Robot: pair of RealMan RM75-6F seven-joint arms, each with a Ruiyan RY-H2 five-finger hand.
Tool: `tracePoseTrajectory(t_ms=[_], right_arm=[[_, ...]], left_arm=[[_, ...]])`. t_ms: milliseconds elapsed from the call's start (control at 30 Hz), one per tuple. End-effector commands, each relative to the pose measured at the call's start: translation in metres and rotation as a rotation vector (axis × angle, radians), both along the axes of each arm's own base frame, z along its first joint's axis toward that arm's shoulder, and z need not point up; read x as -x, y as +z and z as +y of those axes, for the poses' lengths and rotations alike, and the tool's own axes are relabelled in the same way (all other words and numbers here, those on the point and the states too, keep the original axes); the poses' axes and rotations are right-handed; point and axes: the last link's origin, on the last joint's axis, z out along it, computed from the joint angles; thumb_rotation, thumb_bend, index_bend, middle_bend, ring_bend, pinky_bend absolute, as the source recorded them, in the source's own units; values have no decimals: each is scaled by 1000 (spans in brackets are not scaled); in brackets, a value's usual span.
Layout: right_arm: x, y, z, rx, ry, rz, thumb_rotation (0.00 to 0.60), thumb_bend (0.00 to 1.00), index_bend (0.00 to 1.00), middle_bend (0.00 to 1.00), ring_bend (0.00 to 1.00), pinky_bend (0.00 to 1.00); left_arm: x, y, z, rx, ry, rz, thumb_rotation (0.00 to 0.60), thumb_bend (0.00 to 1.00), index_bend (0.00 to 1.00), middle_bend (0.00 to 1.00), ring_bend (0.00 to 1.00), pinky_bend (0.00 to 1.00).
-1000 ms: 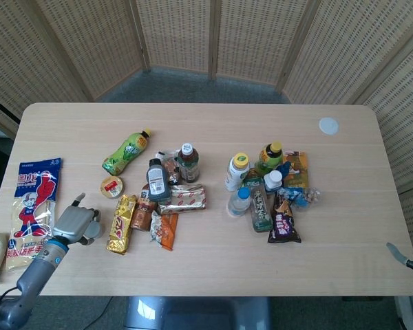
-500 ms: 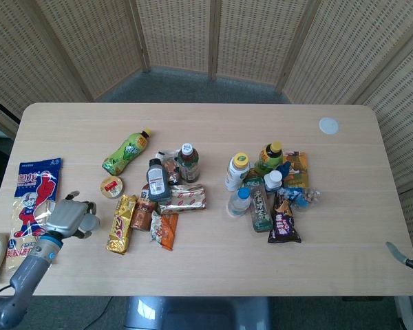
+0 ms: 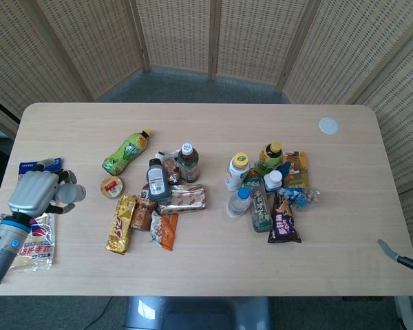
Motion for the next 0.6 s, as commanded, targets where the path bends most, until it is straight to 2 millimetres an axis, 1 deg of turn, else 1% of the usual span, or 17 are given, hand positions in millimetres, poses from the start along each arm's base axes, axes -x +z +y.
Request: tracePoseTrajectory(t_ms=[33, 133, 267, 367, 600], right_arm=[[1, -1, 0, 2, -1, -5, 262, 147, 0, 0, 0, 0], [1, -1, 1, 2, -1, -7, 259, 146, 0, 0, 0, 0], [3, 0, 3, 4, -8, -6, 260, 147, 0, 0, 0, 0], [5, 0, 5, 6, -16, -7, 261, 147, 0, 0, 0, 0], [6, 0, 5, 6, -21, -7, 262, 146, 0, 0, 0, 0]], left_arm=[[-20, 23, 6, -61, -49, -48, 600, 219, 612, 625, 620, 173], [-32, 38, 10, -106, -76, -87, 600, 218, 613, 624, 620, 177], [-42, 48, 11, -127, -95, -119, 600, 215, 618, 619, 620, 184], [-45, 50, 12, -131, -104, -116, 600, 213, 616, 618, 619, 185], [-46, 47, 13, -120, -101, -122, 600, 209, 616, 617, 620, 191]])
